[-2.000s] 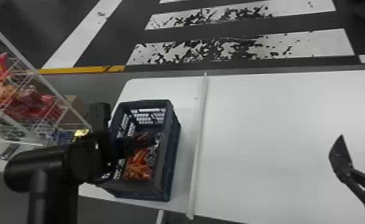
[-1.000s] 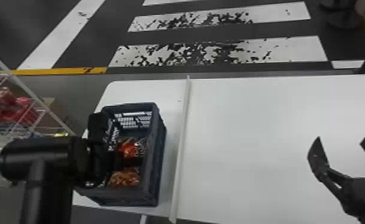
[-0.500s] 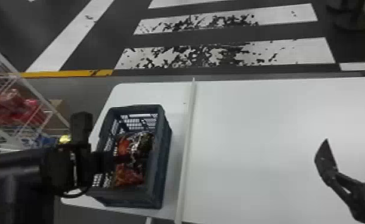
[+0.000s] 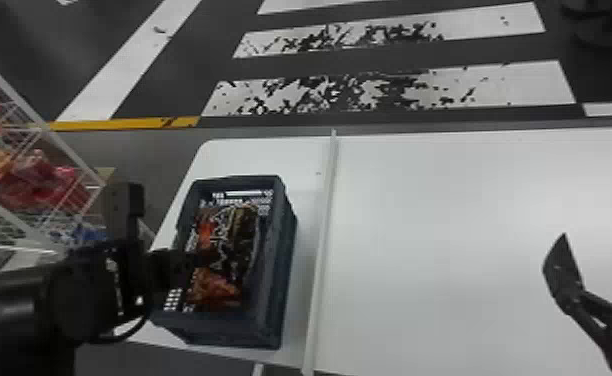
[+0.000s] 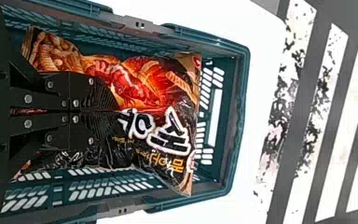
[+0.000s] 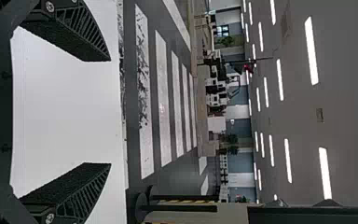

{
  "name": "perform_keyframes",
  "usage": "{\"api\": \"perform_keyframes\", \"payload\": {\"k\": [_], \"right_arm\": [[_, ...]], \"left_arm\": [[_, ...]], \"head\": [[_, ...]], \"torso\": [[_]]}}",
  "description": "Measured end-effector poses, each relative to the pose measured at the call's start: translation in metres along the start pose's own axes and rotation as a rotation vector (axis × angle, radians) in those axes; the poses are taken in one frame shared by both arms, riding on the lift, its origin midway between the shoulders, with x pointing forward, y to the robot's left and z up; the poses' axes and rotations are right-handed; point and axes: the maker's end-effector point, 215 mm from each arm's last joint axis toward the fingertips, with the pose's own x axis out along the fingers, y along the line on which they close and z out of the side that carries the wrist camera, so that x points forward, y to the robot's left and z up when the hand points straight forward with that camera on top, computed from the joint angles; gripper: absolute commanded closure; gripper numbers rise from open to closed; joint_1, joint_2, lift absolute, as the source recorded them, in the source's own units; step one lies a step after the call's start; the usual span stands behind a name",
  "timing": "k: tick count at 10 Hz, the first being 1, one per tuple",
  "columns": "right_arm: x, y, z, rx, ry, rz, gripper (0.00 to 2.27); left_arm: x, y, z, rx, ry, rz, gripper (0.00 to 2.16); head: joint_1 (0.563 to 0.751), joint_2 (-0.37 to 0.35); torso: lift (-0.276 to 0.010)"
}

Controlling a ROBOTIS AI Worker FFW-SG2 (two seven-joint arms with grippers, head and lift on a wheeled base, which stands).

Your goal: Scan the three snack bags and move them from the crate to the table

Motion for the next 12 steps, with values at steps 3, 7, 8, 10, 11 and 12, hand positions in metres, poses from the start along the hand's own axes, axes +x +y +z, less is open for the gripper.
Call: {"api": "perform_keyframes", "payload": {"k": [3,7,8,10,11,12], "right_arm": [[-0.004,-0.004,0.004,0.001,-0.007,-0.009,0.08],[-0.007,-0.009,0.009,0.002,-0.015,-0.026,0.08],[-0.007,-0.011,0.011,0.002,-0.019,-0.030,0.08],[-0.005,-0.015,0.016,-0.001,-0.030,-0.039,0.08],[-0.003,-0.020,0.021,-0.005,-0.040,-0.048,0.08],[-0.001,-0.025,0.025,-0.009,-0.047,-0.058,0.08]], "left_arm": [[-0.018,-0.006,0.012,0.019,-0.057,0.012,1.72],[-0.061,-0.023,0.042,0.039,-0.199,-0.006,1.72],[-0.079,-0.031,0.050,0.039,-0.243,-0.024,1.72],[-0.109,-0.052,0.062,0.045,-0.310,-0.077,1.72],[-0.119,-0.069,0.064,0.046,-0.331,-0.122,1.72],[-0.124,-0.092,0.064,0.045,-0.341,-0.189,1.72]], "head": [[0.695,0.263],[0.695,0.244],[0.695,0.233],[0.695,0.210],[0.695,0.180],[0.695,0.136]], "torso": [[-0.062],[-0.062],[-0.062],[-0.062],[-0.062],[-0.062]]}}
